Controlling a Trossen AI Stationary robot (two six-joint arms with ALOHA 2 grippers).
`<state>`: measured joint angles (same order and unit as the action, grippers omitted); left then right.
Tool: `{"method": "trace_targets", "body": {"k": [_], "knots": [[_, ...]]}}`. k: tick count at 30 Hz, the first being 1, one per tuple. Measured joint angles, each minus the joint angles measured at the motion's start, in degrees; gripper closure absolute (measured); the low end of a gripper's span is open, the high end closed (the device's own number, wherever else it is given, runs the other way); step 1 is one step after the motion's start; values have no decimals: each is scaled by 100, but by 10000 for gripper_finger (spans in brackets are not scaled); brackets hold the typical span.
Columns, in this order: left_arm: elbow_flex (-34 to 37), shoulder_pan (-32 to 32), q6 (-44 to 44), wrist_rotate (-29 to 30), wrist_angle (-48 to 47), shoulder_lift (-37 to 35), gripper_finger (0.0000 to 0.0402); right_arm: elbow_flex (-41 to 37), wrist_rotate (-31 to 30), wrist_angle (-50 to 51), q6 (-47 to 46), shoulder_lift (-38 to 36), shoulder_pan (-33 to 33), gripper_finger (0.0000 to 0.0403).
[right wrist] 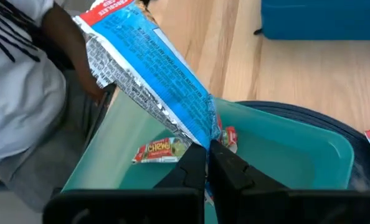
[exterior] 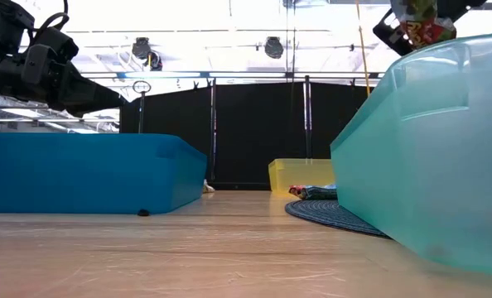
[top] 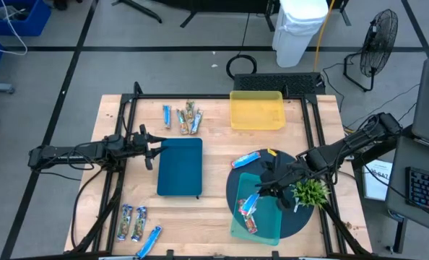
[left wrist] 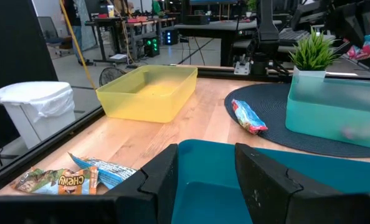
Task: Pick and place Granola Bars by type
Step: Put the top red granola bar into the green bin
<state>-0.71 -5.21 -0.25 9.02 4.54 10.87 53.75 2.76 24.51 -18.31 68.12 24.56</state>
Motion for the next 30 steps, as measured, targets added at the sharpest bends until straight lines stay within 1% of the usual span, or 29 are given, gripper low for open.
{"method": "trace_targets", "body": {"k": [4,8,11,13,17,23,30], "knots": [[0,-1,0,0,0,-2,240,541,-262,699,108,205,10,402],[0,-1,0,0,-2,0,240,1283,-744,1699,182,522,115,402],[0,-1,0,0,-2,-1,240,1712,-873,2159,154,799,217,402],[0,1,0,0,0,-1,240,1889,-872,2242,115,969,271,402],[0,0,0,0,0,-1,240,1934,-873,2225,60,1235,430,402],[0,0,0,0,0,-1,240,1766,-868,2206,-528,1594,608,402],[0,-1,0,0,0,0,240,1590,-869,2208,-1110,1712,710,401]]}}
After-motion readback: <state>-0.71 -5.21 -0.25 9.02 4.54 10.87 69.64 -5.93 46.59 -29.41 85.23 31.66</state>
